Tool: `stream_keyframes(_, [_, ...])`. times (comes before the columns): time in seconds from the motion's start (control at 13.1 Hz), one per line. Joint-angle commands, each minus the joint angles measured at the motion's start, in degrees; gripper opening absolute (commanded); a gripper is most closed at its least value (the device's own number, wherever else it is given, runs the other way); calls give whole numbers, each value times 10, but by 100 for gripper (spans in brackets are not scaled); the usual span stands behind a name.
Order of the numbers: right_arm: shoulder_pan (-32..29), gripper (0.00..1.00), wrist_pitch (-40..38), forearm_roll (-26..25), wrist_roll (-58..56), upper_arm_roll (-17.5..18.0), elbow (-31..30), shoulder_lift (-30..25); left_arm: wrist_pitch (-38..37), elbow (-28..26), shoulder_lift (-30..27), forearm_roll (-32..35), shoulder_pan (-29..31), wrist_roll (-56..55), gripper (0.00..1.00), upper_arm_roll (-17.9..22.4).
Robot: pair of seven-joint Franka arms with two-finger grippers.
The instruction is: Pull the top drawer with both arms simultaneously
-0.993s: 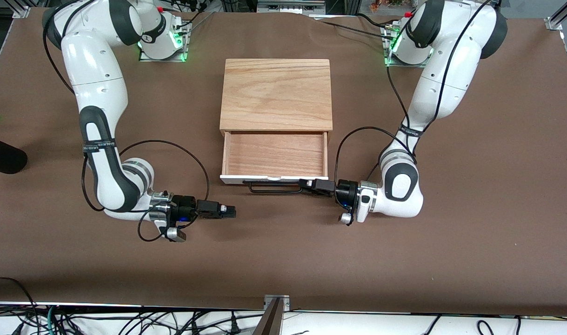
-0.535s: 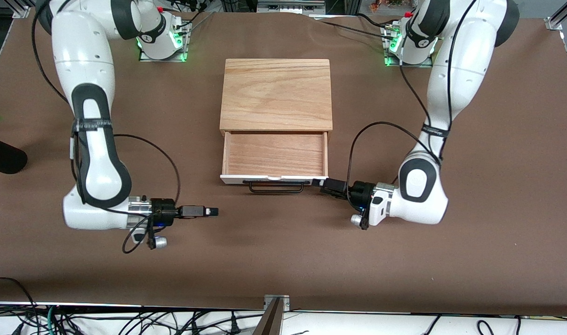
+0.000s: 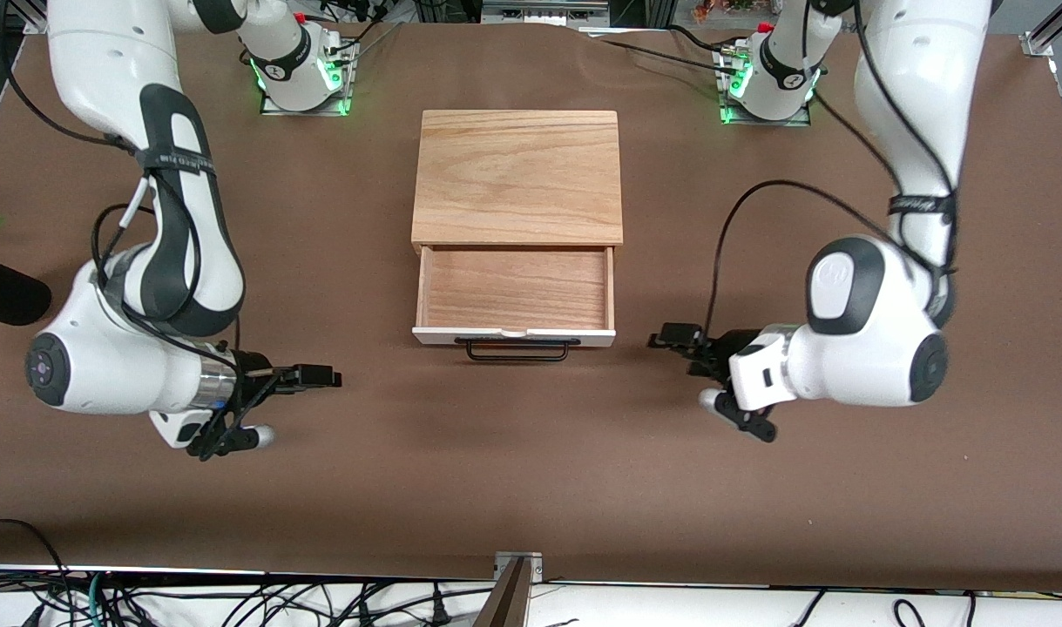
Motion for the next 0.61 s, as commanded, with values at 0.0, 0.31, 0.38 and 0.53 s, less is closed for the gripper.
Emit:
stream_keyframes(0.0, [7,100,-24,-69,12,-11,-10,-48,-39,-21,-71,125,1,-24,100,2])
stream_keyframes(0.31, [8,100,-15,-162,11,-9,-95,-160,-93,-18,-151,296,2,-30,100,0])
stream_keyframes(0.38, [6,100,-18,-195,11,-9,-117,-194,-103,-22,-168,316,2,-35,100,2])
stream_keyframes(0.53, [-13,100,-18,-237,6,-3,-145,-246,-97,-64,-212,318,30,-69,100,3])
